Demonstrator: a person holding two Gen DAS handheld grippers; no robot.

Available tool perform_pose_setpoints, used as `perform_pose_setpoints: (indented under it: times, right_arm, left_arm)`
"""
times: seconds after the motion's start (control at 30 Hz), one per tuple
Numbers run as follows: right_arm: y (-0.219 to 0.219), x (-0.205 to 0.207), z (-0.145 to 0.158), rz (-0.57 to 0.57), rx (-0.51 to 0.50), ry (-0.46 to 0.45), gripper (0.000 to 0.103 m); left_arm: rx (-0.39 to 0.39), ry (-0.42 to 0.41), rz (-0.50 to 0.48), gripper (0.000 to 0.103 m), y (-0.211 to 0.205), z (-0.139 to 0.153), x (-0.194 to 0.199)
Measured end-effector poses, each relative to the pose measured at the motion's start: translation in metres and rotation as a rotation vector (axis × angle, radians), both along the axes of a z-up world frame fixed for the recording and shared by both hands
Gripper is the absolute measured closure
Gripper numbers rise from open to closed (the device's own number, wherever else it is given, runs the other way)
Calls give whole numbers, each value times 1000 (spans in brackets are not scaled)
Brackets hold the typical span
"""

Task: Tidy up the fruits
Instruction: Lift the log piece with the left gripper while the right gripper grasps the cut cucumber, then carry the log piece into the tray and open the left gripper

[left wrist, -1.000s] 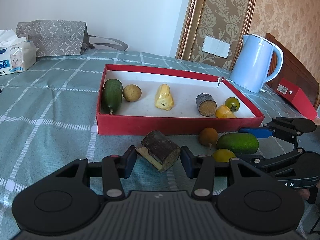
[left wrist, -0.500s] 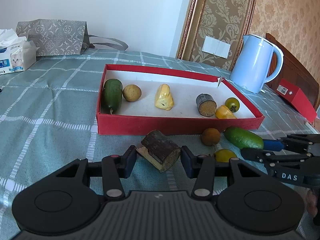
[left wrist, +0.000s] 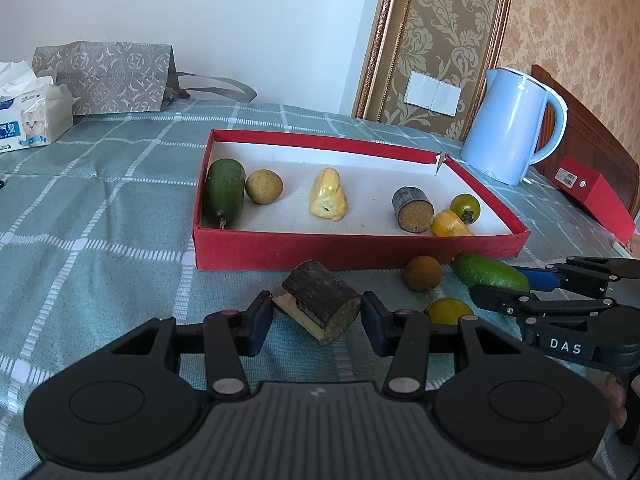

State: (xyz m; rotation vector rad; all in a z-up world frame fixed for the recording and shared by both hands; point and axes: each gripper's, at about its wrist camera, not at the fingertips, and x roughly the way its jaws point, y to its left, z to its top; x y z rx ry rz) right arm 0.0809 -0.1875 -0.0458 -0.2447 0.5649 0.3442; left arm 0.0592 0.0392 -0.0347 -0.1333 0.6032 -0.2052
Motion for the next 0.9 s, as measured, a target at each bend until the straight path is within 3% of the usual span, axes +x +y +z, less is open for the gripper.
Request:
perform_pose_setpoints:
  times: [0.27, 0.9]
  right_arm:
    - [-10, -4, 2, -81, 46, -27, 67]
    - [-8, -1, -2, -73, 22, 5, 68]
  left_arm:
    - [10, -3, 18, 55, 0, 0, 1]
    - [30, -35, 27, 56, -2, 12, -7]
